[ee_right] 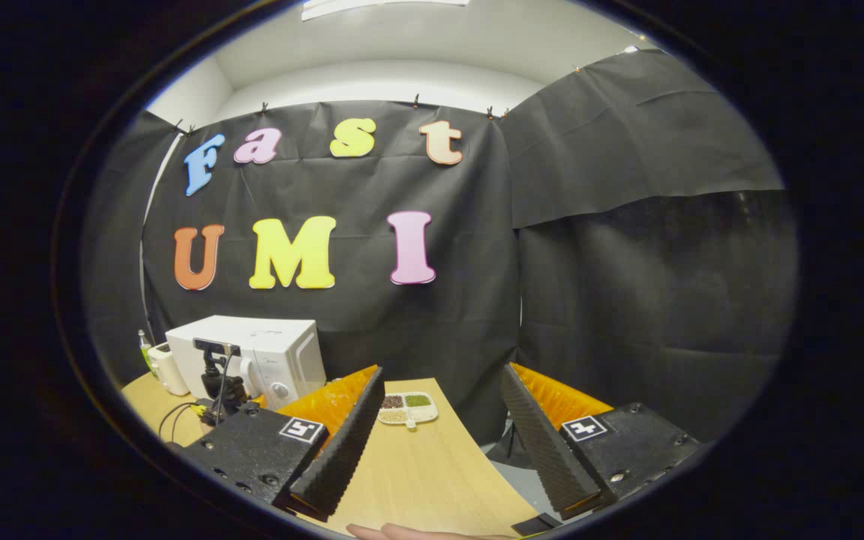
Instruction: Open the microwave oven with the left hand, put the food in, and close the microwave oven.
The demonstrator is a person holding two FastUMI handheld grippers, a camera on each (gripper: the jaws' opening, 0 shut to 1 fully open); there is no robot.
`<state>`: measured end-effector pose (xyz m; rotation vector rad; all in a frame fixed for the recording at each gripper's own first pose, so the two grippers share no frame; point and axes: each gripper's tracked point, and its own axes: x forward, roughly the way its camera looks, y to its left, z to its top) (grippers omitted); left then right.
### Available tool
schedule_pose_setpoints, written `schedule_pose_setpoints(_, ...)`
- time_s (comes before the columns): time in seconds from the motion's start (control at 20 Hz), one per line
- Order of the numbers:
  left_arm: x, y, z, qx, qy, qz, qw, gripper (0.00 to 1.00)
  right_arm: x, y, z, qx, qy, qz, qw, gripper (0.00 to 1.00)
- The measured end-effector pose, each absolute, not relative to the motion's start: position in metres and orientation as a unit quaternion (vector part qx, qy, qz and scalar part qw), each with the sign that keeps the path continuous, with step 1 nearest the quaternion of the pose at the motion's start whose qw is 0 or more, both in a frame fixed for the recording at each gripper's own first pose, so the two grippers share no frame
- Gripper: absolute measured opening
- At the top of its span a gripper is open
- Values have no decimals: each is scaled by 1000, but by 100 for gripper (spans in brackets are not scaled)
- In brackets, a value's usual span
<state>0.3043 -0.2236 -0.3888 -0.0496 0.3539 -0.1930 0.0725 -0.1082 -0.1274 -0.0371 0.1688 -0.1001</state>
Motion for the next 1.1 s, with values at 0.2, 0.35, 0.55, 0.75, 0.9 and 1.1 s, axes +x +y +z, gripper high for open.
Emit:
schedule_pose_setpoints(0.2,273,-213,-380,-11,153,-114,982,2,75,-113,-135,-14,91,-56,994,100)
schedule_pose_setpoints(0.35,248,-202,-380,-13,151,-142,978,2,77,-107,-147,-1,104,-55,993,100)
schedule_pose_setpoints(0.55,217,-181,-376,-19,155,-149,976,2,68,-85,-151,5,107,-44,993,100)
schedule_pose_setpoints(0.75,184,-154,-374,-22,162,-145,976,2,48,-69,-141,-6,99,-28,995,100)
schedule_pose_setpoints(0.9,162,-128,-372,-17,162,-138,977,4,35,-64,-131,-11,91,-24,995,100)
schedule_pose_setpoints(1.1,137,-90,-370,-13,161,-128,979,4,19,-50,-124,-14,88,-14,996,100)
